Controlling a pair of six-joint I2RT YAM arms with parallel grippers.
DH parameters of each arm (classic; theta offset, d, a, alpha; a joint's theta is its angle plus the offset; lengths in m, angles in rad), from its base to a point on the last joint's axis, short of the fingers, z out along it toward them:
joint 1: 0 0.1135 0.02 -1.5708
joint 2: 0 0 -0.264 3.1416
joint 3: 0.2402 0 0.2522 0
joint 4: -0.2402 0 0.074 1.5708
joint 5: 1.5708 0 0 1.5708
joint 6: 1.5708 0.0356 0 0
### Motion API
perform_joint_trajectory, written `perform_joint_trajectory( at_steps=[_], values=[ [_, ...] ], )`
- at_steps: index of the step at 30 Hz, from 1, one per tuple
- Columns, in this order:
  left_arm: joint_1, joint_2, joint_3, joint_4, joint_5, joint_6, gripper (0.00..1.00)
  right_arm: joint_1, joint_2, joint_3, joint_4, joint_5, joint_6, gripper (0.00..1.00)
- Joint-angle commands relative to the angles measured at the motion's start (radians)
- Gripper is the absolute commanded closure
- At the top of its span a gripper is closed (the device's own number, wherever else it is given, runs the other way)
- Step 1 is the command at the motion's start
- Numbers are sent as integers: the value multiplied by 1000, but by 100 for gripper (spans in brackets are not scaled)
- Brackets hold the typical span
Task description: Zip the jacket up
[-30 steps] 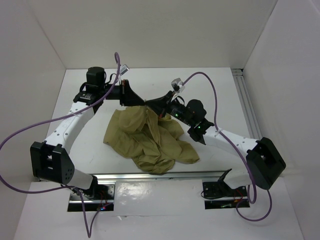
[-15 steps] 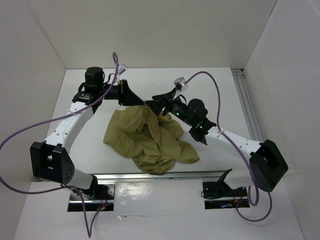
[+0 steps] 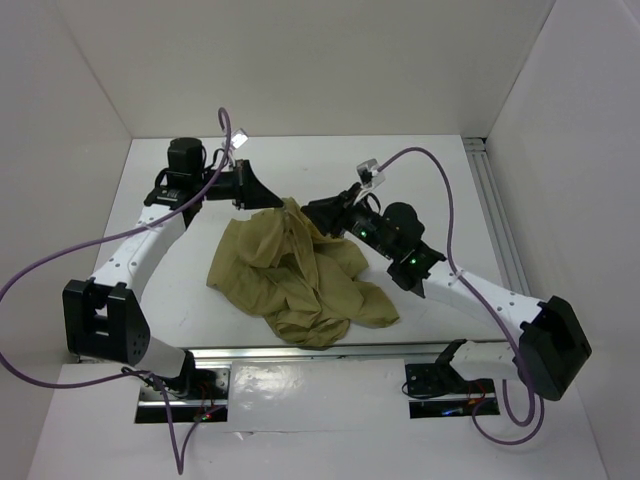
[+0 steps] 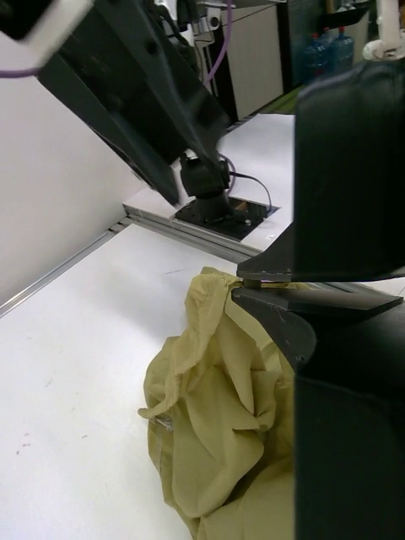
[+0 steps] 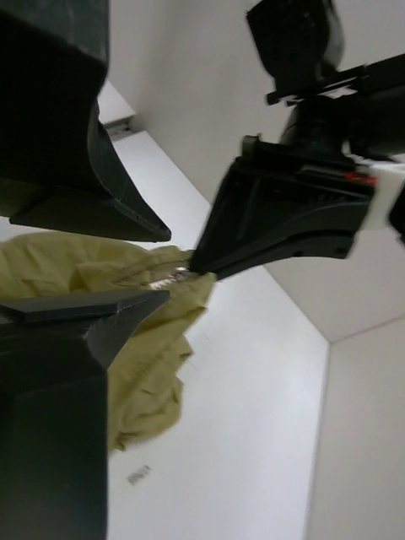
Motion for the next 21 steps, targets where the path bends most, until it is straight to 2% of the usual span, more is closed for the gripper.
perform_joint_trajectory(
  at_steps=[1, 2, 3, 11, 16, 21],
  values=[
    [11, 1, 0, 67, -14, -39, 100, 29, 41, -15, -62, -28, 59, 61],
    [11, 1, 0, 67, -14, -50, 100, 45, 67, -3, -62, -29, 70, 53],
    [11, 1, 0, 67, -14, -50, 100, 55, 81, -3, -62, -29, 70, 52],
    [11, 1, 0, 77, -24, -59, 100, 55, 194, 54, -44, -99, 105, 52],
    [11, 1, -9, 77, -24, -59, 100, 55, 205, 63, -25, -75, 96, 47],
    [11, -8, -9, 77, -14, -68, 100, 55, 224, 73, -14, -29, 78, 47]
  ],
)
